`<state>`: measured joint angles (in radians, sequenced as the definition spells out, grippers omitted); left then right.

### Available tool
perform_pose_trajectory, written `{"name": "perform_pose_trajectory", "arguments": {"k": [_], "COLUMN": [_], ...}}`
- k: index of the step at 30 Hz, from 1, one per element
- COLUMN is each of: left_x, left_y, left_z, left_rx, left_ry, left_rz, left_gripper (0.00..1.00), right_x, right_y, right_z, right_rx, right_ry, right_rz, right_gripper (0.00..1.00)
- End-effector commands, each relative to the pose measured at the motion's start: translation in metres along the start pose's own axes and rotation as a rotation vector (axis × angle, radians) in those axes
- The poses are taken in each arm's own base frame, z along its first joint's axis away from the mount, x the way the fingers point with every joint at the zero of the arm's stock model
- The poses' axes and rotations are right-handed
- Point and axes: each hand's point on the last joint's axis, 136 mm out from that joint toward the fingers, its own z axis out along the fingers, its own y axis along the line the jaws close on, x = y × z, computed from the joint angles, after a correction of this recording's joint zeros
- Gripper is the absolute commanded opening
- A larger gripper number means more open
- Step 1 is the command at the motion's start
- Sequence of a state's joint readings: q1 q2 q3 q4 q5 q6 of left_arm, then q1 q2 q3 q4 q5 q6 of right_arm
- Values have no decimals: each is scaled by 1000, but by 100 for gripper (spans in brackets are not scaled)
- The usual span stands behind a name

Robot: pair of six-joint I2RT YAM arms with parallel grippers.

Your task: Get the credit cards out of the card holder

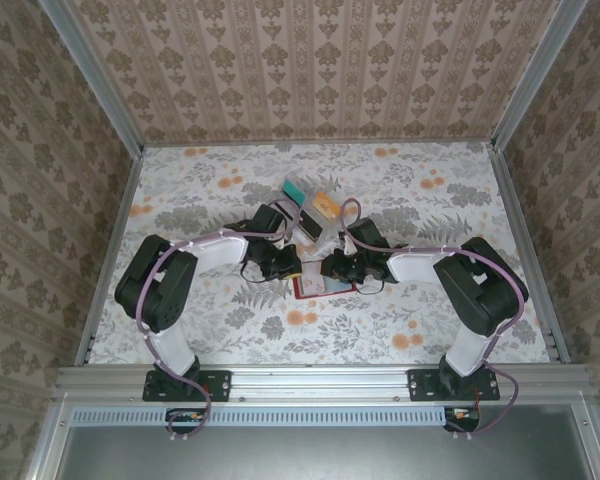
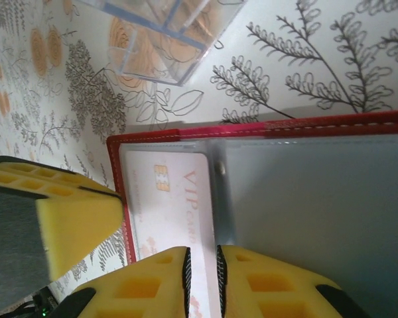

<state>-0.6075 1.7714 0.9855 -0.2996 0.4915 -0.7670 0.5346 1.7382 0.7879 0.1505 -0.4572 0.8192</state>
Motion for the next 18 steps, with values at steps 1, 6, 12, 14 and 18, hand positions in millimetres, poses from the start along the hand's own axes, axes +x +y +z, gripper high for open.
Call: {"name": "perform_pose_trajectory", "arguments": {"k": [1, 6, 12, 14, 18], "left_x": [1, 5, 10, 11, 13], "left_y": [-3, 4, 19, 22, 26], "left_z": [5, 10, 13, 14, 16], "left_rx": [18, -4, -57, -72, -85], "left_ry": [18, 38, 54, 58, 67], "left_rz": [5, -9, -31, -33, -38], "left_gripper": [9, 8, 7, 7, 6], "right_x": [1, 2, 1, 2, 1], "right_y": [1, -2, -10, -12, -8], "right_z": [2, 4, 4, 4, 6], "right_rx": [-21, -11, 19, 21, -14], "right_ry": [10, 12, 3, 4, 14], "right_rz": [14, 20, 31, 34, 39], "right_gripper": [22, 22, 21, 20, 17]}}
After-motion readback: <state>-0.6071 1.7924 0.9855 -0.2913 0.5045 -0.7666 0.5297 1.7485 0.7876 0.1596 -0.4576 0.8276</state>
